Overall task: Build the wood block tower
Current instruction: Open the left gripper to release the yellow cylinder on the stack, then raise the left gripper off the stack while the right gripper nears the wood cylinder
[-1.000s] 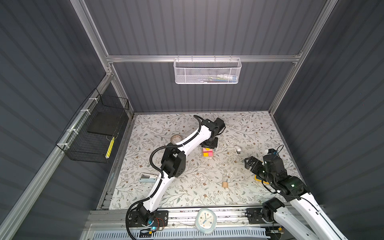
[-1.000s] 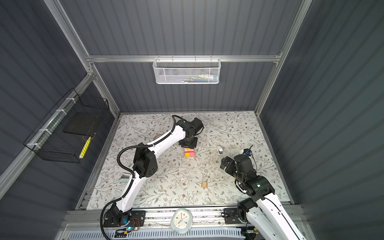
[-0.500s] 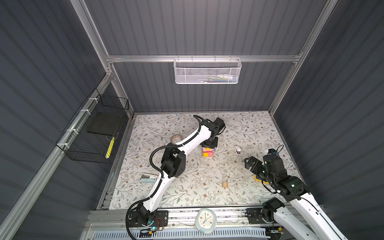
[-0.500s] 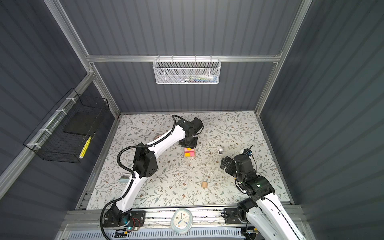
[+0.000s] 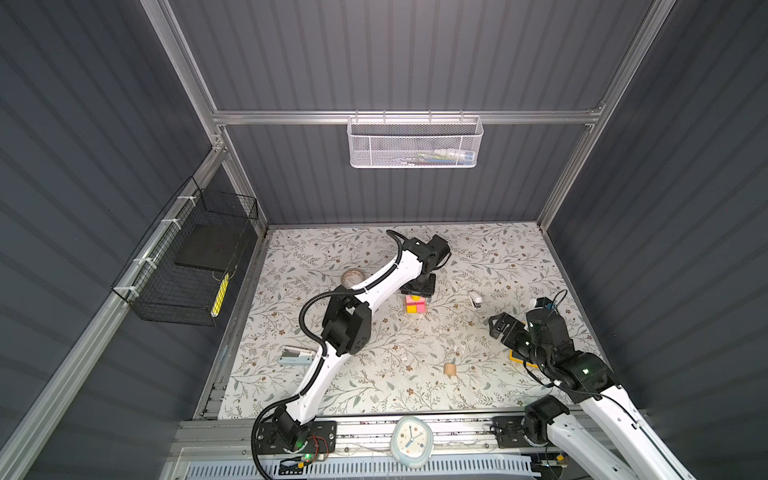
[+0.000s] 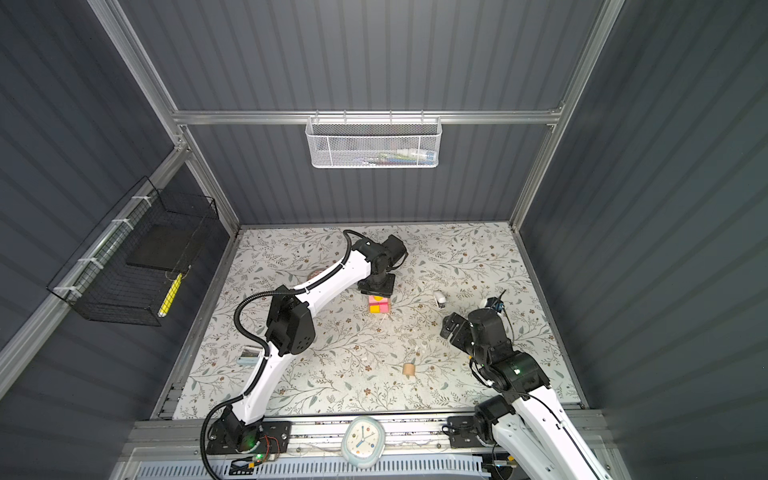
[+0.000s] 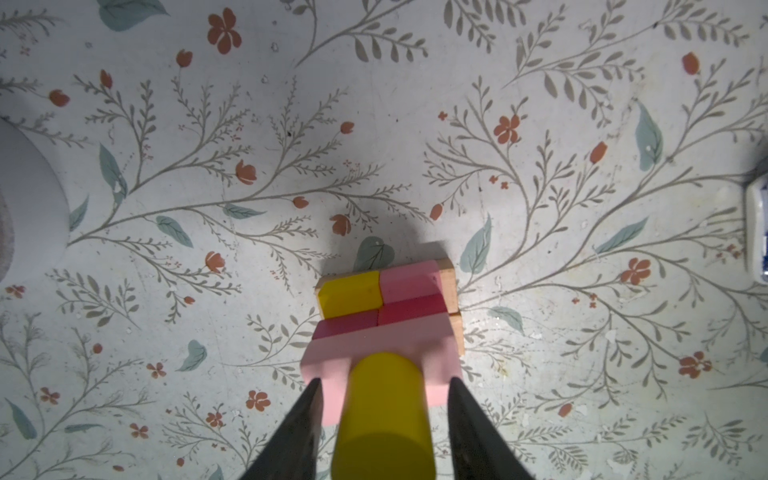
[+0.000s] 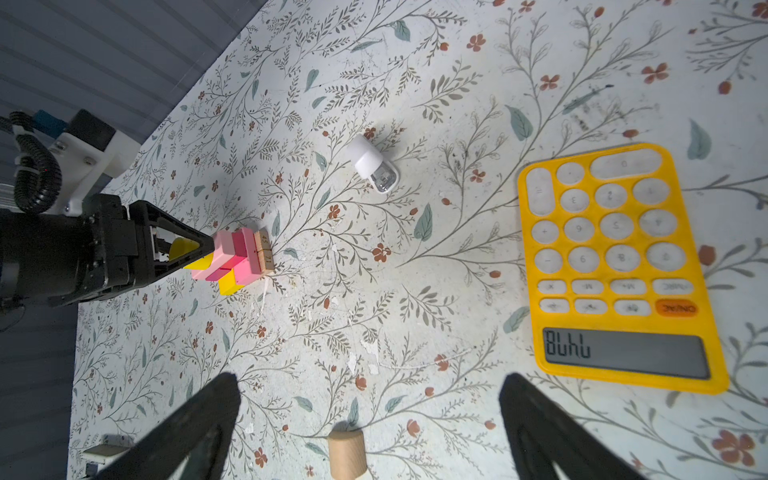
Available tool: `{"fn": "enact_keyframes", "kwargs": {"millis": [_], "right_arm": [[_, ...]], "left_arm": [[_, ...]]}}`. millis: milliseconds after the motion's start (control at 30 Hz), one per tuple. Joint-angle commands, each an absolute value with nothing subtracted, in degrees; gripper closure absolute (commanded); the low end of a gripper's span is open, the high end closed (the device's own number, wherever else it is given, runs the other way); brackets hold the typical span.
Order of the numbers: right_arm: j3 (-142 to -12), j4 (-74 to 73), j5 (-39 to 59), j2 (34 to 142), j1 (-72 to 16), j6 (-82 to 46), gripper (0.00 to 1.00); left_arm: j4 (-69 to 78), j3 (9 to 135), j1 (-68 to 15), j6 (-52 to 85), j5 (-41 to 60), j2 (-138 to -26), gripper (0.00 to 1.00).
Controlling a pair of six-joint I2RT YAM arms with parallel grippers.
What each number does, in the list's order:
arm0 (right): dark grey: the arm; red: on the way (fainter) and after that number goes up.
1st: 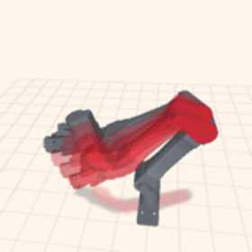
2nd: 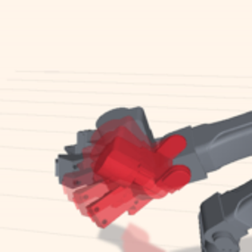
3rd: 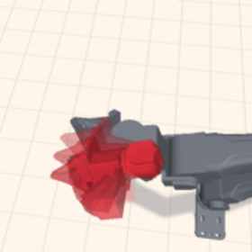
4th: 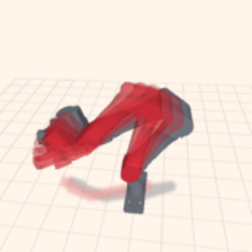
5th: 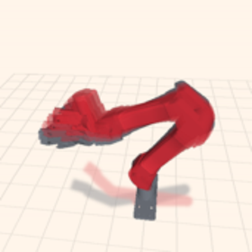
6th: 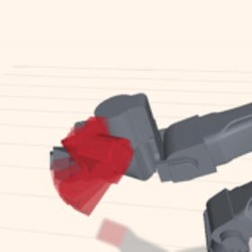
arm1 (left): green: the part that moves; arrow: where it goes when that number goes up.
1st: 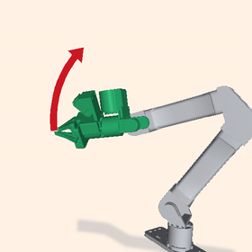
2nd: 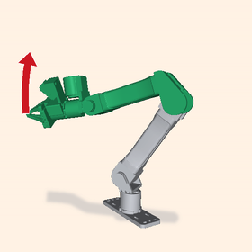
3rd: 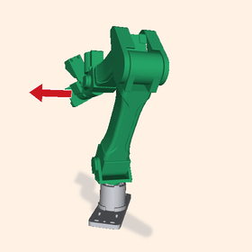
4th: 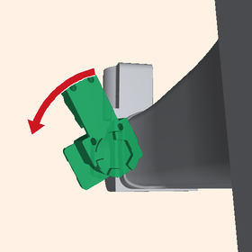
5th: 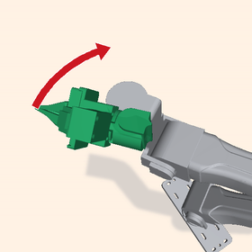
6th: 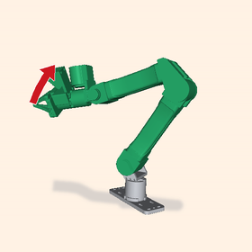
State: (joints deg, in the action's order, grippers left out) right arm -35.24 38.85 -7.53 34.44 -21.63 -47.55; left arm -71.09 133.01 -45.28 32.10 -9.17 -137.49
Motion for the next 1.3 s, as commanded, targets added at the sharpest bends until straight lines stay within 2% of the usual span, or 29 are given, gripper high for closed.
{"fn": "enact_keyframes", "kwargs": {"millis": [0, 133, 267, 367, 633, 867, 1067, 1267], "right_arm": [[-35.0, 39.2, -8.3, 34.1, -21.4, -47.6, 0.01], [-35.2, 39.3, -8.2, 34.1, -21.4, -47.7, 0.01], [-35.3, 39.5, -8.3, 34.1, -21.4, -47.9, 0.01], [-35.4, 39.3, -8.0, 34.0, -21.4, -48.0, 0.01], [-36.8, 38.9, -4.5, 35.0, -21.4, -46.2, 0.01], [-36.7, 38.9, 3.4, 36.7, -21.5, -46.8, 0.01], [-34.3, 38.6, 8.2, 35.1, -23.5, -51.0, 0.14], [-30.9, 36.5, 7.7, 35.2, -31.3, -57.8, 0.3]], "left_arm": [[-71.7, 132.8, -44.8, 32.5, -9.4, -136.6, 0.43], [-71.7, 133.2, -44.7, 32.3, -9.8, -135.7, 0.34], [-71.1, 133.8, -44.7, 31.9, -11.0, -134.1, 0.15], [-70.6, 134.8, -44.6, 31.6, -11.6, -132.7, 0.1], [-69.6, 139.1, -43.8, 29.8, -12.0, -129.1, 0.06], [-66.3, 136.2, -43.0, 26.7, -13.8, -119.8, 0.07], [-62.0, 124.8, -42.9, 25.6, -18.4, -107.4, 0.07], [-57.6, 110.7, -42.6, 26.7, -20.1, -96.2, 0.06]]}}
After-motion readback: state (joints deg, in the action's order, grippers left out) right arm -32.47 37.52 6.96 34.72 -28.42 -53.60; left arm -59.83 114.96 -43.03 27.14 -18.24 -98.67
